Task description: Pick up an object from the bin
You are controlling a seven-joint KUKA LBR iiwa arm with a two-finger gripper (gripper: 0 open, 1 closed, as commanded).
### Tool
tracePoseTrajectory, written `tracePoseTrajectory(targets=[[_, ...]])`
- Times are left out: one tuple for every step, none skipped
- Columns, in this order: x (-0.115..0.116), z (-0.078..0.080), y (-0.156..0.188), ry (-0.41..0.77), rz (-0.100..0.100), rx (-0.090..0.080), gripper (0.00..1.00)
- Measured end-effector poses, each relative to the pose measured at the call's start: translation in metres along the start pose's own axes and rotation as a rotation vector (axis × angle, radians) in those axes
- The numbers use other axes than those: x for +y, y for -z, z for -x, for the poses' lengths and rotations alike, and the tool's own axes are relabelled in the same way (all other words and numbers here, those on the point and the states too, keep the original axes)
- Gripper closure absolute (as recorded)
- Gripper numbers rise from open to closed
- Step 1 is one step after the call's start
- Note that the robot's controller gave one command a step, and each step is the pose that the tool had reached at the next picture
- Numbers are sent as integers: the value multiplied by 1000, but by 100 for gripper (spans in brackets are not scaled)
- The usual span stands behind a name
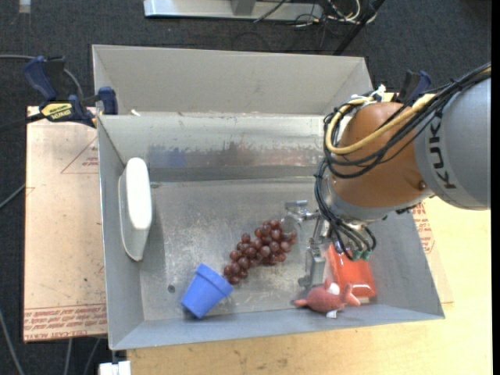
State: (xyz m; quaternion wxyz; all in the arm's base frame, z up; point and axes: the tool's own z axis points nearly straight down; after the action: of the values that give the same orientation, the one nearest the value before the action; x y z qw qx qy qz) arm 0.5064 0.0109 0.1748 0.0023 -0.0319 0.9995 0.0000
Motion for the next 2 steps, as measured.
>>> tracePoseTrajectory(targets=[[34, 18, -60, 90, 1, -1, 0], [31, 44, -105, 276, 2, -1, 100]])
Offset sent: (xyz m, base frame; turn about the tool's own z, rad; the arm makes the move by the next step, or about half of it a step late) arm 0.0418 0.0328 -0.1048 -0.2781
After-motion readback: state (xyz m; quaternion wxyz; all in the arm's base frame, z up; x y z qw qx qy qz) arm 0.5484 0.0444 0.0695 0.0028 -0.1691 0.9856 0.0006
